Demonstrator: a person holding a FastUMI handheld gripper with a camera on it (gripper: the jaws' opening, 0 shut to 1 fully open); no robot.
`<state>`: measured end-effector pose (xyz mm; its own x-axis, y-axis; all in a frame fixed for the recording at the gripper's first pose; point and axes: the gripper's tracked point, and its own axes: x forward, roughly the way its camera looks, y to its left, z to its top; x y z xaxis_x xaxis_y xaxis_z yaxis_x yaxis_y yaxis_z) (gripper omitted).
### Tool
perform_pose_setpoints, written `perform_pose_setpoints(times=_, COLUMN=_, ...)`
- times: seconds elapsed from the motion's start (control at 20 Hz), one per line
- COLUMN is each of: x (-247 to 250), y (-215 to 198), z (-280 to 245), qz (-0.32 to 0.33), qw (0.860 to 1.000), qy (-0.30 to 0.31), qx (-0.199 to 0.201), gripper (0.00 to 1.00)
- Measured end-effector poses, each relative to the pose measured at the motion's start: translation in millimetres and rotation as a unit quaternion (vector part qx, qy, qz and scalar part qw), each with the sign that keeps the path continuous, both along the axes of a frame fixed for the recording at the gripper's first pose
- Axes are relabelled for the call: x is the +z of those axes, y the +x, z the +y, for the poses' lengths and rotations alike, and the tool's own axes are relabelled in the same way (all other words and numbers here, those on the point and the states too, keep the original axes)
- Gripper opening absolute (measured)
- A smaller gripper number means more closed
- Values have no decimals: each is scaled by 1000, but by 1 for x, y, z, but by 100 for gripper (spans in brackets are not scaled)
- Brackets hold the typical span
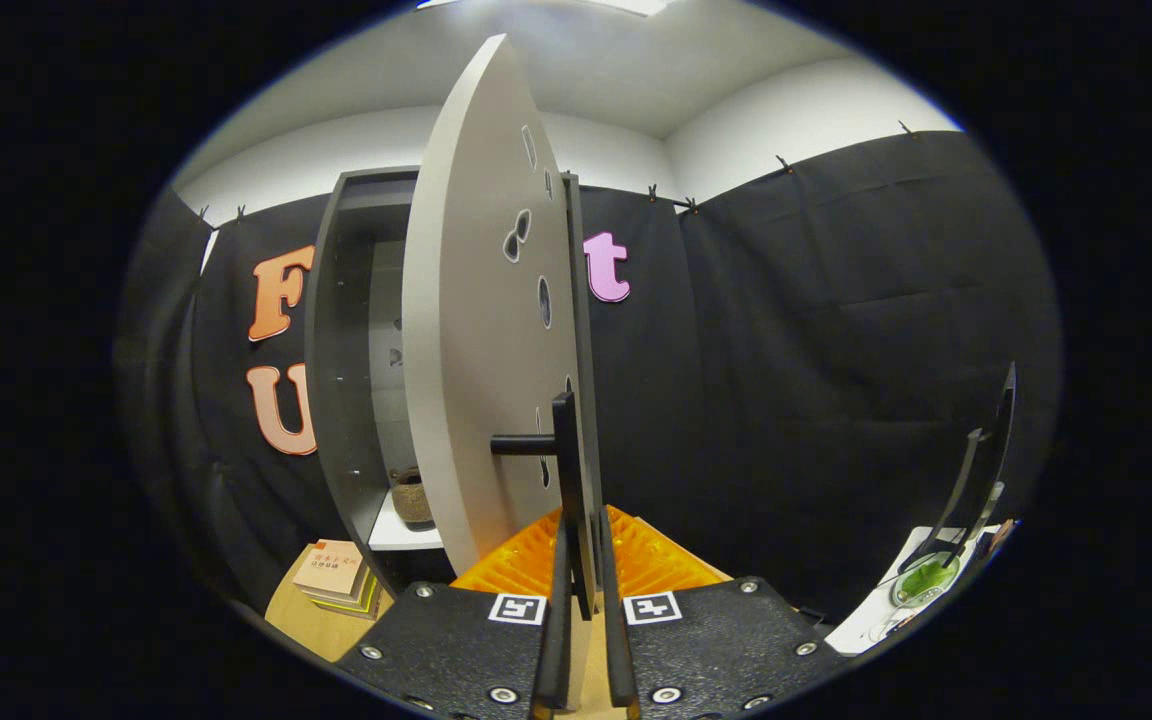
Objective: Open the shoe cabinet door, grab the shoes and put them into the shoe cabinet, then close the shoe cabinet door.
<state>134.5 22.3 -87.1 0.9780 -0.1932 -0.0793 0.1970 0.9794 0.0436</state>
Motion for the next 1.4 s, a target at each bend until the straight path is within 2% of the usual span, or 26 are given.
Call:
perform_pose_setpoints(times=0.15, x=0, y=2, z=-31, qz=-2, qw=999, qy=3, qx=32, gripper=14)
perform_pose_setpoints(times=0.4, x=3, y=13, z=-56, qz=-18, qw=992, qy=11, qx=121, gripper=11)
perform_pose_setpoints(times=0.7, x=2, y=13, z=-82, qz=-8, qw=988, qy=18, qx=155, gripper=8)
perform_pose_setpoints(times=0.9, x=2, y=8, z=-97, qz=-11, qw=987, qy=20, qx=156, gripper=8)
perform_pose_setpoints(times=1.2, x=8, y=-1, z=-132, qz=-16, qw=993, qy=-4, qx=116, gripper=8)
perform_pose_setpoints(times=1.4, x=12, y=-11, z=-135, qz=-20, qw=993, qy=-8, qx=116, gripper=6)
